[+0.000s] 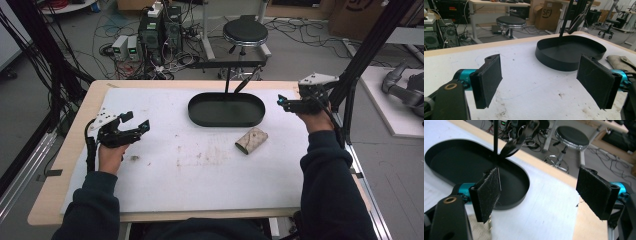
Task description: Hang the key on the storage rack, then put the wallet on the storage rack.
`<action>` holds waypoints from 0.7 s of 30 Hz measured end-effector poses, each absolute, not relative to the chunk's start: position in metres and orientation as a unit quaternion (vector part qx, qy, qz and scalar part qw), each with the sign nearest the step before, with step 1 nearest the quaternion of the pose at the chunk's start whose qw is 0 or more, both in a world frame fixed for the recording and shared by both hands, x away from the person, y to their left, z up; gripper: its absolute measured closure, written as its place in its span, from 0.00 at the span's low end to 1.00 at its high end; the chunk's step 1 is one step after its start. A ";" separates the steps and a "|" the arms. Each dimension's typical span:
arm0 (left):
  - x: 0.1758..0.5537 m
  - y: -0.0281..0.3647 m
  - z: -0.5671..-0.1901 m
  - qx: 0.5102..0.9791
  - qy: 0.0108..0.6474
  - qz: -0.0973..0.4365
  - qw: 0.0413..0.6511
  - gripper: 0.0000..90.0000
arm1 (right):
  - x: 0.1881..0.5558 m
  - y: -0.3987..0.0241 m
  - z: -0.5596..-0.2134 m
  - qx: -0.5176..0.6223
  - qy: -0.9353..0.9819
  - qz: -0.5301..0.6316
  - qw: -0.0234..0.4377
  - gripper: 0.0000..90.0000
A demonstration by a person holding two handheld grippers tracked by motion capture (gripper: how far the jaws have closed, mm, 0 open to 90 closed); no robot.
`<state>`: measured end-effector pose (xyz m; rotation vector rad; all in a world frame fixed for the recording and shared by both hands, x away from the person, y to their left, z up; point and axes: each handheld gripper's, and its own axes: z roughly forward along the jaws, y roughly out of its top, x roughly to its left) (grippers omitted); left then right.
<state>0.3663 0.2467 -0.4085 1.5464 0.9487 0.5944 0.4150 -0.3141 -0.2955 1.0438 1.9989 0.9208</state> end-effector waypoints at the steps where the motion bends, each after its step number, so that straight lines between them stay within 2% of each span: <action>1: 0.366 0.247 -0.409 0.662 0.405 0.254 0.578 0.22 | 0.410 -0.314 -0.301 0.401 0.768 0.360 0.346 0.22; 10: 0.363 0.247 -0.409 0.662 0.410 0.259 0.572 0.22 | 0.390 -0.312 -0.348 0.414 0.774 0.375 0.299 0.22; 21: 0.365 0.248 -0.411 0.661 0.413 0.256 0.572 0.22 | 0.379 -0.302 -0.368 0.418 0.770 0.386 0.289 0.22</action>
